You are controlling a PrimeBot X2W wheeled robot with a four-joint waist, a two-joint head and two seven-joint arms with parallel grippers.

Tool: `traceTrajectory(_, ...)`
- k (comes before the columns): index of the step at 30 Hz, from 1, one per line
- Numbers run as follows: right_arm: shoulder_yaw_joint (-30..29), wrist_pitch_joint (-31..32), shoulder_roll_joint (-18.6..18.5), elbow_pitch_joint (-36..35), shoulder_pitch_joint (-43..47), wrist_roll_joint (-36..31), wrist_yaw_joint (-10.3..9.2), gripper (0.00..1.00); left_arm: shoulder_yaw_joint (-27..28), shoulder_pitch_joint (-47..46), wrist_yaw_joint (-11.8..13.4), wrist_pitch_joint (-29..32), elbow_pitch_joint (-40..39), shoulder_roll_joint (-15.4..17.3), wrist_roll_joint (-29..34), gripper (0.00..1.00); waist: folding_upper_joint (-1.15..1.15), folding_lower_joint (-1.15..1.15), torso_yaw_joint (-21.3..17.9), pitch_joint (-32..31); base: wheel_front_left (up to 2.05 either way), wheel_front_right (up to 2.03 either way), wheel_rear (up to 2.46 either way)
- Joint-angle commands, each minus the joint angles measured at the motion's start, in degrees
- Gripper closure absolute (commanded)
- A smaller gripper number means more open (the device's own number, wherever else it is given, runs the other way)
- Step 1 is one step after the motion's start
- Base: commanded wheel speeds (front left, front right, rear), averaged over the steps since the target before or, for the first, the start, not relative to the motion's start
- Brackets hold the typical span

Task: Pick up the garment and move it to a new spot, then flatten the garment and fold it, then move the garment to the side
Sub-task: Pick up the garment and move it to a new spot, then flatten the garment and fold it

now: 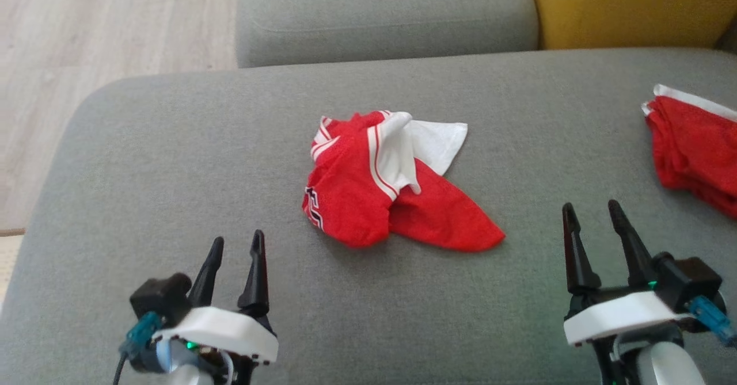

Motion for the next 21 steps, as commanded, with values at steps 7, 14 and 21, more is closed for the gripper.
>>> traceTrajectory(7, 1.7, -0.7, -0.3, -0.5, -0.5, 0.1, -0.05, 0.00, 3.9, 0.1, 0.3, -0.7, -3.6, -1.2, 4.5, 0.00, 0.00, 0.00, 1.5, -1.3, 0.00, 0.00, 0.00)
traceTrajectory(14, 1.9, -1.0, -0.3, 0.7, -0.6, 0.5, -0.05, 0.00, 4.9, 1.1, -0.3, -0.7, -3.8, -2.0, 6.7, 0.00, 0.00, 0.00, 1.9, -1.5, 0.00, 0.00, 0.00)
traceTrajectory(21, 2.1, -1.0, -0.3, 1.3, -0.8, 0.5, -0.05, 0.00, 5.7, 1.4, -1.2, -0.7, -3.4, -2.5, 7.5, 0.00, 0.00, 0.00, 2.1, -1.2, 0.00, 0.00, 0.00)
